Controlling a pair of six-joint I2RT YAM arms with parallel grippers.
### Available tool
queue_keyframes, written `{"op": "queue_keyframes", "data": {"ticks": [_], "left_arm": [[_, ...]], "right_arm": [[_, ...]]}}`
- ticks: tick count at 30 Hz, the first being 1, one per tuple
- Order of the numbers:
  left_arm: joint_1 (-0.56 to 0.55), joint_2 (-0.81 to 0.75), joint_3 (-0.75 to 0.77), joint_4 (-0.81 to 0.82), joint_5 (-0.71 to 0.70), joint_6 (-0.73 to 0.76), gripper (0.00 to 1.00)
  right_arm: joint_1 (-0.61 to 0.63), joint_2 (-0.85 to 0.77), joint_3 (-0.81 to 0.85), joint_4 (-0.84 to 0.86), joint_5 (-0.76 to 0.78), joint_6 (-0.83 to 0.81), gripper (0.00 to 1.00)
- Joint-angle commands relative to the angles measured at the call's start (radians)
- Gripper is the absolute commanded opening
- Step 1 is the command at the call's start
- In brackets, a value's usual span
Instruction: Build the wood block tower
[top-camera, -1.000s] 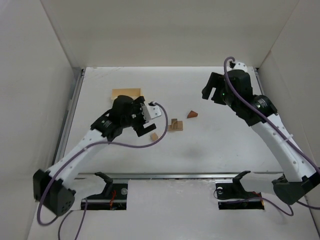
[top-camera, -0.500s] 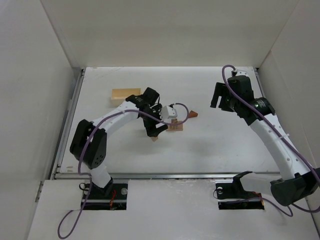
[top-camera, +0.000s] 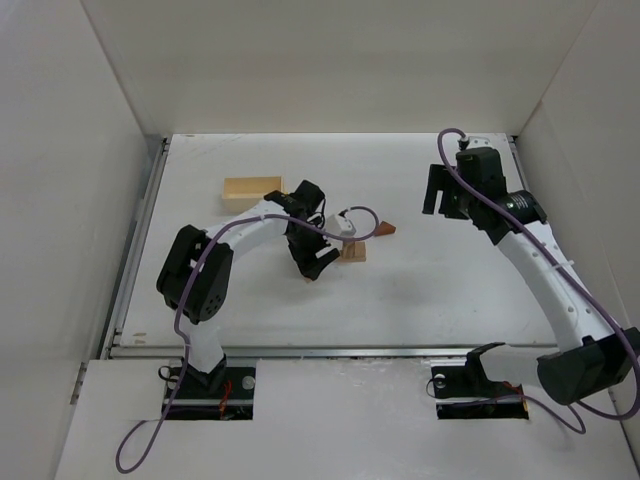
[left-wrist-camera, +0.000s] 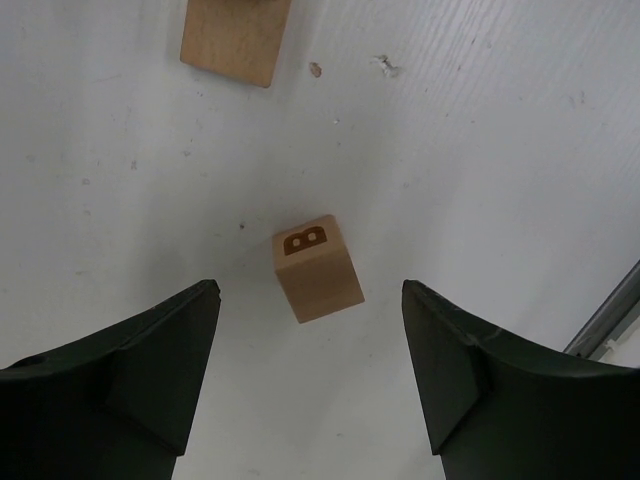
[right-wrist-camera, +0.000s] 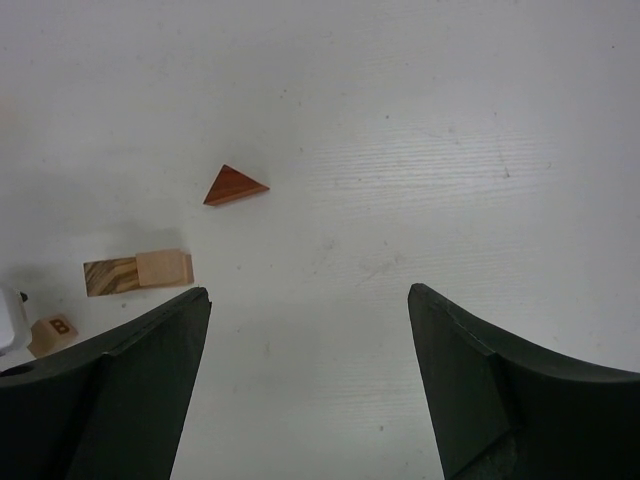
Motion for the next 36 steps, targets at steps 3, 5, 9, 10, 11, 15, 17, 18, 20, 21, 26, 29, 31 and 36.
{"op": "queue_keyframes", "data": {"ticks": [3,5,9,10,11,15,17,18,20,21,26,29,31,36], "left_arm": [[-0.013,-0.032,-0.02,0.002,-0.08,-0.072,0.68],[-0.022,-0.023,-0.031,0.016,-0.103,-0.09,0.66],[-0.053,-0.034,-0.051,0.054,-0.122,-0.108,0.63],[-0.053,-0.034,-0.051,0.054,-0.122,-0.108,0.59],[-0.053,-0.034,-0.051,0.054,-0.122,-0.108,0.57],[-0.064,-0.023,-0.062,0.054,-0.122,-0.108,0.54],[-0.064,-0.023,-0.062,0.054,-0.122,-0.118,0.51],[-0.064,-0.023,-0.062,0.054,-0.122,-0.127,0.47],[-0.064,-0.023,-0.062,0.045,-0.132,-0.127,0.44],[-0.064,-0.023,-0.062,0.045,-0.132,-0.127,0.42],[-0.064,-0.014,-0.053,0.023,-0.154,-0.127,0.45],[-0.064,-0.014,-0.053,0.014,-0.154,-0.127,0.48],[-0.064,-0.014,-0.053,0.014,-0.154,-0.127,0.49],[-0.064,-0.014,-0.053,0.014,-0.154,-0.127,0.35]], "right_arm": [[-0.021,-0.001,0.011,0.066,-0.015,-0.036,0.86],[-0.03,-0.001,0.011,0.066,-0.015,-0.045,0.87],[-0.03,-0.001,0.011,0.075,-0.026,-0.056,0.87],[-0.03,-0.001,0.011,0.075,-0.026,-0.056,0.87],[-0.039,-0.001,0.011,0.075,-0.026,-0.056,0.87],[-0.039,-0.001,0.011,0.075,-0.026,-0.065,0.87],[-0.039,-0.001,0.011,0.075,-0.026,-0.065,0.87],[-0.039,-0.001,0.011,0.075,-0.026,-0.065,0.87],[-0.039,-0.001,0.002,0.075,-0.026,-0.065,0.87],[-0.039,-0.001,0.002,0.075,-0.026,-0.065,0.87],[-0.048,-0.001,0.002,0.075,-0.026,-0.065,0.87],[-0.048,-0.01,0.002,0.075,-0.026,-0.065,0.87],[-0.048,-0.01,0.002,0.075,-0.026,-0.065,0.87],[-0.048,-0.01,0.002,0.075,-0.026,-0.065,0.87]]}}
